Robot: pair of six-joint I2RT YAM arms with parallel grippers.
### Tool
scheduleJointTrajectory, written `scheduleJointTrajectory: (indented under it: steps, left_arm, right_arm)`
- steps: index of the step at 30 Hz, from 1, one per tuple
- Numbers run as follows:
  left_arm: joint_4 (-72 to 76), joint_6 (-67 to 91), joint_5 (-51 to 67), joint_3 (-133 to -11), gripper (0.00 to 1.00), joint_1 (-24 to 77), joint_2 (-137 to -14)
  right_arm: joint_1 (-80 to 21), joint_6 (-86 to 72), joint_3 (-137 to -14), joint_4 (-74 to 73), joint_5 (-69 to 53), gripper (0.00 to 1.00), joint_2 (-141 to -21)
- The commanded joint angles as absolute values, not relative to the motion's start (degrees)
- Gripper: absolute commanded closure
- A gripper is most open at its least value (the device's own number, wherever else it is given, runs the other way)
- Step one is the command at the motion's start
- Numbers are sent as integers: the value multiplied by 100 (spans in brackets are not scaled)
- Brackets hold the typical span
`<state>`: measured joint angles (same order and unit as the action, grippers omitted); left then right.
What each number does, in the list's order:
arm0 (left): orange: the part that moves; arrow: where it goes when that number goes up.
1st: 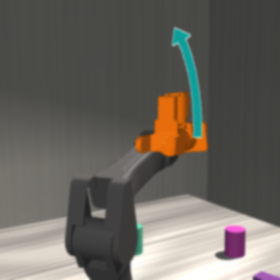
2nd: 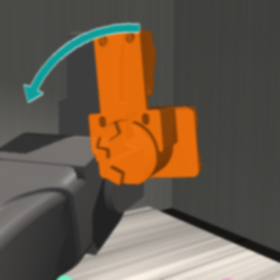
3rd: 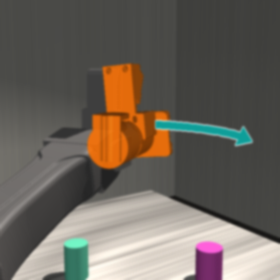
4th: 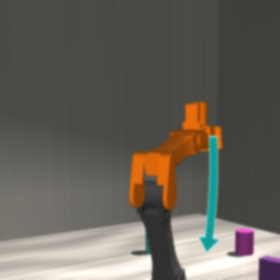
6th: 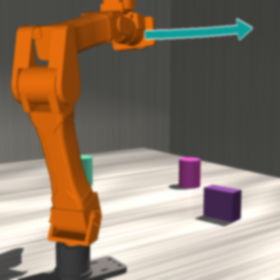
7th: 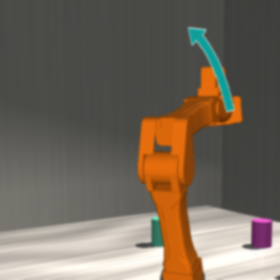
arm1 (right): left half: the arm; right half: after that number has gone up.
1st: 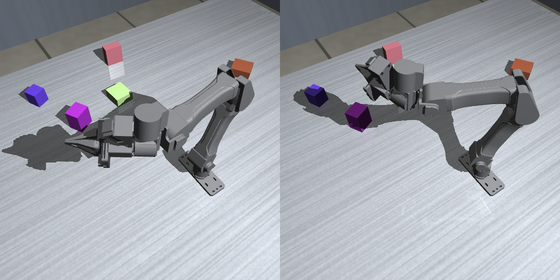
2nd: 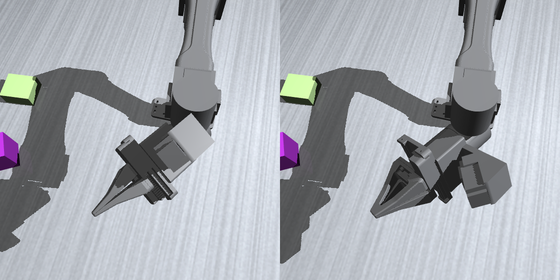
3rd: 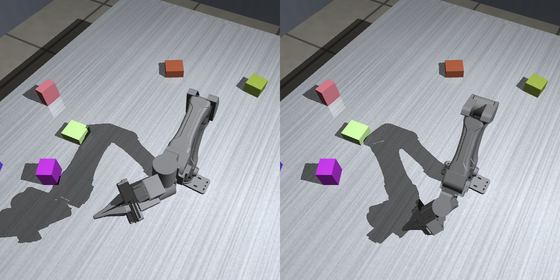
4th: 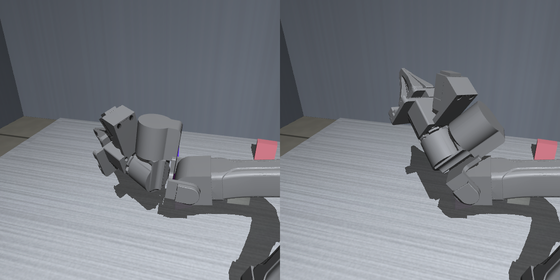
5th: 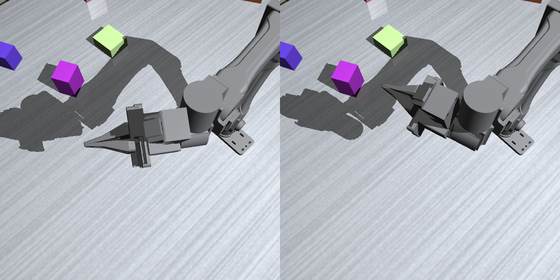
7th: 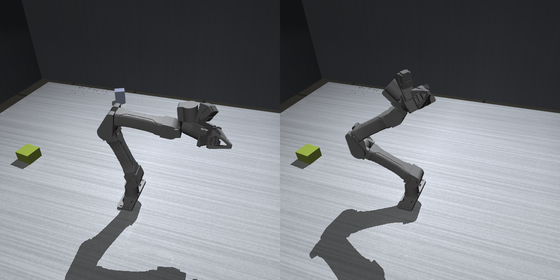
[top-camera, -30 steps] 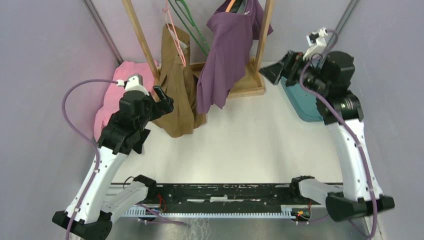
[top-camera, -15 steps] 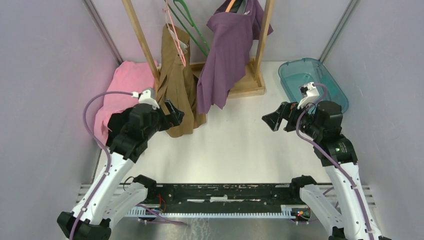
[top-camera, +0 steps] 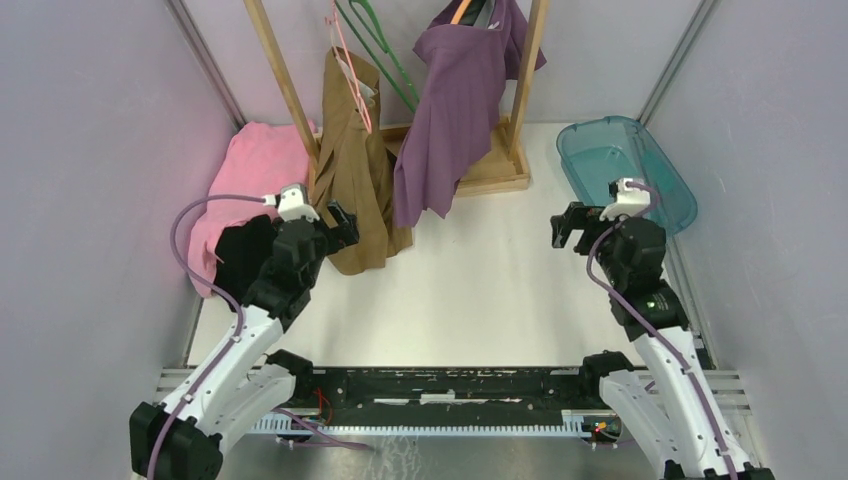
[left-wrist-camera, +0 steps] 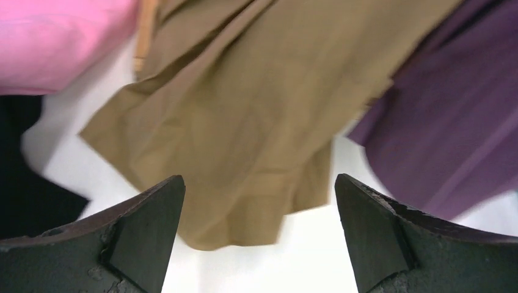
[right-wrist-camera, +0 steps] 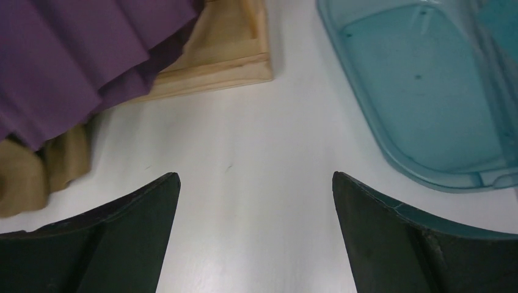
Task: Place the skirt on the hanger
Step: Reset both arms
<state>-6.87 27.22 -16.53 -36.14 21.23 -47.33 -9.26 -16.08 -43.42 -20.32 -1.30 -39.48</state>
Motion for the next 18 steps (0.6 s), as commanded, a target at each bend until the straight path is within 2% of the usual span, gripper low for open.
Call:
scheduleJointTrajectory:
  steps: [1, 6, 8, 13, 16, 18]
  left_arm:
    - [753, 2007, -3105, -2763, 1, 2100, -4611]
    - [2309, 1618, -3887, -1572, 1, 2081, -4284]
    - [3100, 880, -3425, -1181, 1, 2035, -4405]
    - [4674, 13, -3077, -825, 1, 1783, -5698]
    - [5106, -233, -2336, -962, 1, 1477, -6529]
    - [5405, -307, -2057, -1043, 1, 1274, -7096]
  right_arm:
    - [-935, -1164, -3220, -305, 1624, 0, -3907]
    - [-934, -1071, -1638, 1701, 2098, 0, -4043]
    - [-939, -1067, -1355, 2228, 2406, 0, -4244]
    - [-935, -987, -981, 3485, 2910, 0, -5109]
    - [-932, -833, -864, 4891, 3109, 0, -6257]
    - [-939, -730, -1134, 4952, 3234, 0, -6825]
